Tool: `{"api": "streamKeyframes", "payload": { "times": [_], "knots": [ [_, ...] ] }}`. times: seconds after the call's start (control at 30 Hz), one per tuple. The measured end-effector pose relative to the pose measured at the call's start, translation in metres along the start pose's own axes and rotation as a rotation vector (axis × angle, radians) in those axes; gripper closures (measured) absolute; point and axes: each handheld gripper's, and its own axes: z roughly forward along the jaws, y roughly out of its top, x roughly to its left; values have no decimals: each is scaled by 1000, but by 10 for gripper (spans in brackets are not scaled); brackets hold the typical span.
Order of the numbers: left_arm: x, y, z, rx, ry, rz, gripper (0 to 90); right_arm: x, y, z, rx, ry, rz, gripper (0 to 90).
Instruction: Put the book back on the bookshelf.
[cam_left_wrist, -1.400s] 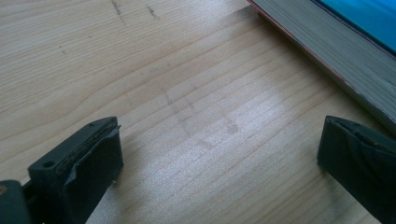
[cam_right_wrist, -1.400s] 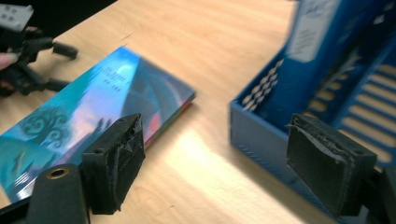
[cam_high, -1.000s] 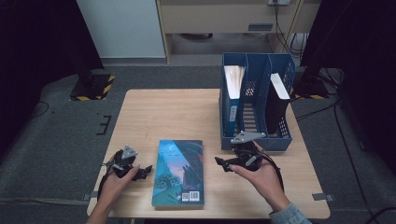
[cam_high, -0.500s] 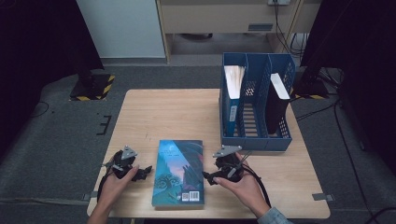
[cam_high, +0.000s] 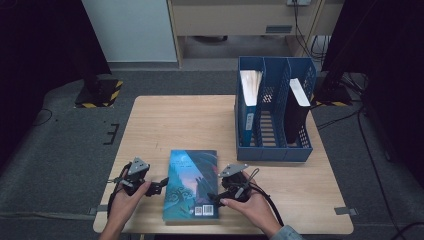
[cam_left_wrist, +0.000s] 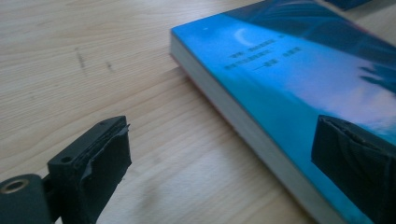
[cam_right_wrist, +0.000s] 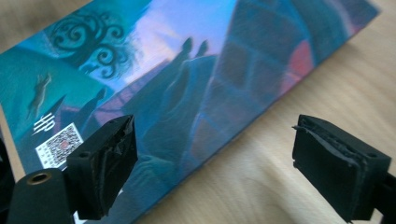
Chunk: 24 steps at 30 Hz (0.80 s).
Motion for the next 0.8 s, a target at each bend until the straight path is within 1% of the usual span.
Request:
{"api": "streamKeyframes", "payload": {
  "times": [0.07,0.13,0.2,0.27,0.3,0.4,0.47,0.57,0.6,0.73,0.8],
  "knots": [
    [-7,-1,-1,18,-23,-4,54,2,-1,4,15,9,-7,148],
    [-14,-2,-1,27,-33,25,68,4,-2,7,30,16,-10,152],
    [-21,-1,1,28,-63,32,82,5,-3,9,31,28,-5,150],
    [-26,-1,4,49,-64,59,100,6,-3,11,31,41,5,148],
    [-28,-1,5,57,-68,66,107,7,-3,12,30,45,10,148],
    [-30,-2,9,65,-89,69,152,11,-3,14,28,67,-2,135],
    [-31,-2,11,64,-109,62,154,13,-3,15,23,60,-6,119],
    [-32,-2,14,67,-133,62,157,12,-5,15,15,69,-7,104],
    [-33,-2,14,67,-139,63,158,11,-6,16,9,72,-6,103],
    [-32,-3,15,68,-148,56,160,7,-7,16,18,89,19,98],
    [-32,-3,15,69,-150,53,159,6,-8,16,13,99,22,94]
  ]
}}
